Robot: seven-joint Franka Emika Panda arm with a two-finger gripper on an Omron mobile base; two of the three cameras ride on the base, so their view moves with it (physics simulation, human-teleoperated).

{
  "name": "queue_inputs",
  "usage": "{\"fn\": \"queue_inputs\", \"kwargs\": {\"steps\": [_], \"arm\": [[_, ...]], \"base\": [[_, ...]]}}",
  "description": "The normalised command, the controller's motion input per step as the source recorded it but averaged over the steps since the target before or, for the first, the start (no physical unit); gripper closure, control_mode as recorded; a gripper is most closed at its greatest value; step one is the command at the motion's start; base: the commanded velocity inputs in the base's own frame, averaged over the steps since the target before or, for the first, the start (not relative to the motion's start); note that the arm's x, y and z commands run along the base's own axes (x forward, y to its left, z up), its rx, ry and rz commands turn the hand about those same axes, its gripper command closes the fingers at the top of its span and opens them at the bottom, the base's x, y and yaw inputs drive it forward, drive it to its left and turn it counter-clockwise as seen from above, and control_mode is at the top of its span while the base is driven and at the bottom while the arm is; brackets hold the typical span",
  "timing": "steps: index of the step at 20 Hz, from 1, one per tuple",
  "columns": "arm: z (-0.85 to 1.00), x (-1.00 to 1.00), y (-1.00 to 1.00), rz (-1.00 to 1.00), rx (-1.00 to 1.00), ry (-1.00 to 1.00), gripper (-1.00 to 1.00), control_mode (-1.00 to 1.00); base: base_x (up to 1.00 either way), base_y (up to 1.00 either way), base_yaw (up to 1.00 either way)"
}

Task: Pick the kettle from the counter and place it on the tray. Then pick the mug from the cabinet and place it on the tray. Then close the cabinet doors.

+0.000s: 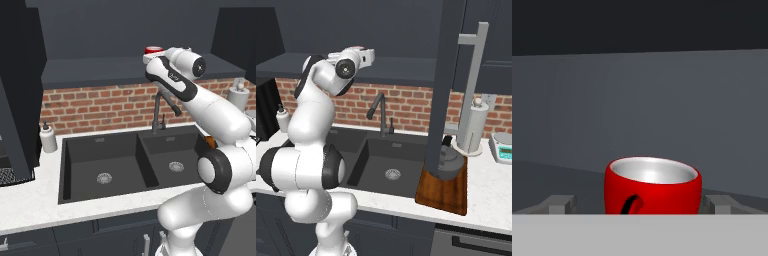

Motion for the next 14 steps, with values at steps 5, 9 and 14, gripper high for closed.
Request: {"fn": "queue_inputs", "kwargs": {"steps": [5,9,14], "arm": [[-0.07,0.07,-0.07,0.0,0.0,0.0,-1.0,-1.0],[-0.06,0.07,-0.01,0.0,0.0,0.0,-1.0,-1.0],[-0.03,0.11,0.0,0.0,0.0,0.0,1.0,-1.0]], "base": [[0.0,0.0,0.0],[0.0,0.0,0.0],[0.0,0.0,0.0]]}}
